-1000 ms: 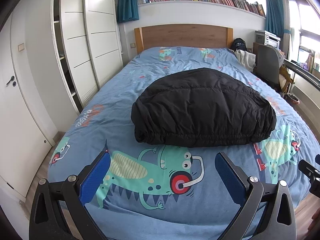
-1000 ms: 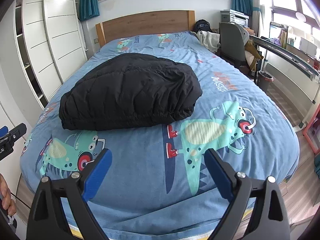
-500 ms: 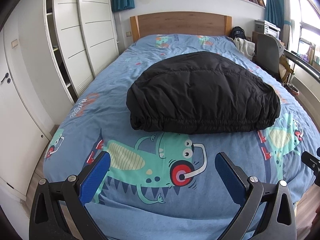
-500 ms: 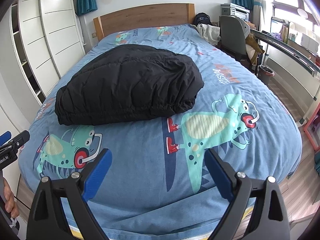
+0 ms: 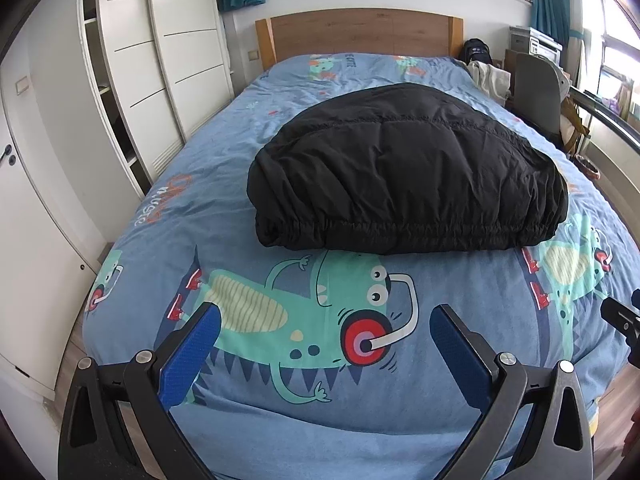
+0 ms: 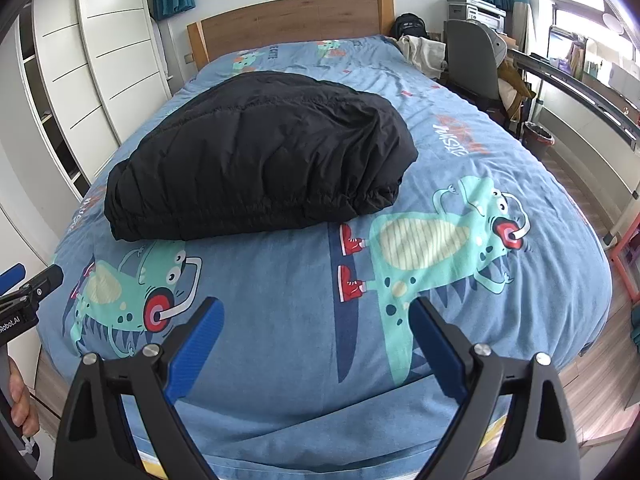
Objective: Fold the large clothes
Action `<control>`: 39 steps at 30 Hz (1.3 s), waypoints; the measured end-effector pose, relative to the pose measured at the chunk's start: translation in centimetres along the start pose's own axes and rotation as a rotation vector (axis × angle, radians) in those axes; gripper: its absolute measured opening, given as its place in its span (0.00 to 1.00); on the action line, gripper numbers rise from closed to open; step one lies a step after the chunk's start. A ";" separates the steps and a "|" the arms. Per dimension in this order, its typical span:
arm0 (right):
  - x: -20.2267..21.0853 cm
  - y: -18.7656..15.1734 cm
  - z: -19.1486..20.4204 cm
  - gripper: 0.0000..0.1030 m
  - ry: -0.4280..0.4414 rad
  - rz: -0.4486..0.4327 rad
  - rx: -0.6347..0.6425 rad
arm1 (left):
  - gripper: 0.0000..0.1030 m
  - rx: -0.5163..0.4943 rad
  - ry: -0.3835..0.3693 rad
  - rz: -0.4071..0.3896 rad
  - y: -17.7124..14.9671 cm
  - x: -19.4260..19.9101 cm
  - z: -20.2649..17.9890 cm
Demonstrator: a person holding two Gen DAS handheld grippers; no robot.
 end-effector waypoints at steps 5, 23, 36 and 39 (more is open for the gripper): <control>-0.2 -0.2 0.1 0.91 0.002 0.005 0.001 | 0.99 0.000 0.002 0.006 -0.1 -0.3 0.1; -0.5 -0.6 -0.2 0.91 -0.002 0.010 0.001 | 0.99 -0.015 0.002 0.027 -0.7 -0.8 -0.1; -0.4 -0.6 -0.2 0.91 -0.004 0.009 0.004 | 0.99 -0.016 0.003 0.031 -1.0 -0.8 0.0; -0.3 -0.6 -0.1 0.91 -0.006 0.007 0.002 | 0.99 -0.015 0.003 0.031 -1.0 -0.8 0.0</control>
Point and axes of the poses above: each gripper's, at about its wrist camera, not at the fingertips, and x roughly against the way its jaws point, z to its left, y to its top, the point moved 5 cm from there along -x, roughly the way its jaws point, and after that the axes turned 9 degrees about x, right-handed, at the moved point
